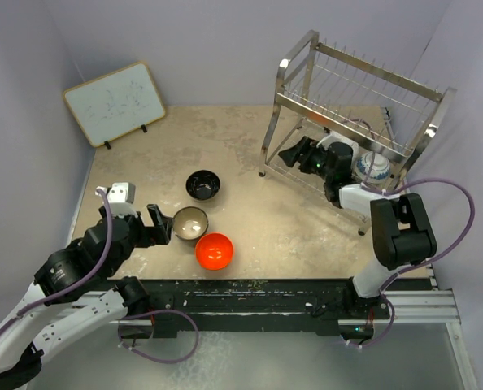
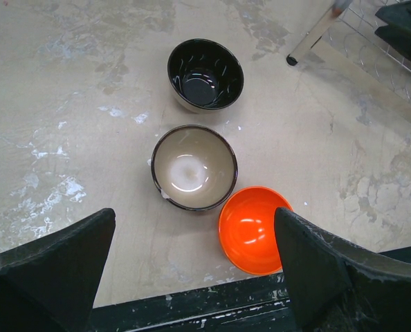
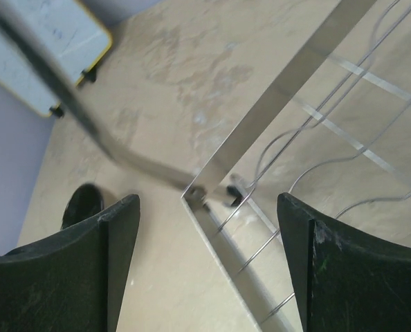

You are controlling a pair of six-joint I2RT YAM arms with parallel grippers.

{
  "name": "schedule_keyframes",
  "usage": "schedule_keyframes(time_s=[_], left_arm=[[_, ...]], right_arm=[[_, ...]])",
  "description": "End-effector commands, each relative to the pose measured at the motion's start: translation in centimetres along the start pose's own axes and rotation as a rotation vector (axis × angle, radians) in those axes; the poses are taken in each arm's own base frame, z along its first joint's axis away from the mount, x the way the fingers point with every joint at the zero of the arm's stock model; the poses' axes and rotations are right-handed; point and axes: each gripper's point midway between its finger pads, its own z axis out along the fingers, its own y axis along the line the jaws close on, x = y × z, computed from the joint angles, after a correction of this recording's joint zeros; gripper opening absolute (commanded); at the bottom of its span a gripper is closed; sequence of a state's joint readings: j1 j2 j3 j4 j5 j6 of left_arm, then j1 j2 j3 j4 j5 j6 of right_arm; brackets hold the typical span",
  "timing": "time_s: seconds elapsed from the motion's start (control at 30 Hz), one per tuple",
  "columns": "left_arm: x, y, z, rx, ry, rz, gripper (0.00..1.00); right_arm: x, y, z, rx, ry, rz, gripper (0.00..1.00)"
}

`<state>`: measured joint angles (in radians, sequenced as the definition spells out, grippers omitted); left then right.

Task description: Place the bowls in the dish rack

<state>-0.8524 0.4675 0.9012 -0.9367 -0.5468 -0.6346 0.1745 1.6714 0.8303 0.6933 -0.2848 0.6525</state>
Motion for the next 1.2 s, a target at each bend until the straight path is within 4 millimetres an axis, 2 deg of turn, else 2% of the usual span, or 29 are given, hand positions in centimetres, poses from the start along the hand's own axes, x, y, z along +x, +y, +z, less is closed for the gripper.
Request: schedule_keyframes(time_s=[0.0,0.1,0.2,0.43,0.57,0.7,0.87,0.97,1.17], left_arm=[[-0.7,-0.2,-0.1,0.011,-0.033,-0.019,0.99],[-0.7,-0.2,-0.1,0.010,-0.033,-0.018,0.99],[-0.7,-0.1,-0.1,0.010,-0.035,-0.021,0.99],[-0.8,-0.1,-0.2,0.010,-0.039,-0.025,0.99],[-0.8,-0.1,-0.2,0.009,-0.041,-0.028,0.99],[-0.8,0.1,-0.2,0.001,-0.044,-0.030,0.99],[-1.0,0.4,-0.4,-0.009,-0.051,-0.043,0.99],[-1.0,0.5,-0.5,-0.012,-0.055,-0.048,0.99],[-1.1,0.9,-0.7,-0.023,-0.064,-0.062,0.99]], right_arm=[[2.8,4.5,-1.8,-0.183,0.075,-0.021,0.81],[5.3,7.3,-3.5,-0.250,0.110,-0.038,0.81],[7.2,10.0,-6.1,-0.307,0.120,-0.044,0.81],[9.5,14.0,-12.4,-0.371,0.119,-0.085,0.81],[10.5,15.7,-14.8,-0.390,0.162,-0.161,0.81],[13.3,18.3,-16.0,-0.433,0.244,-0.271,0.79],[18.7,21.6,-16.9,-0.459,0.352,-0.435,0.73],[22.1,23.8,-17.7,-0.480,0.405,-0.516,0.72],[26.3,24.8,-16.8,-0.458,0.467,-0.608,0.73]])
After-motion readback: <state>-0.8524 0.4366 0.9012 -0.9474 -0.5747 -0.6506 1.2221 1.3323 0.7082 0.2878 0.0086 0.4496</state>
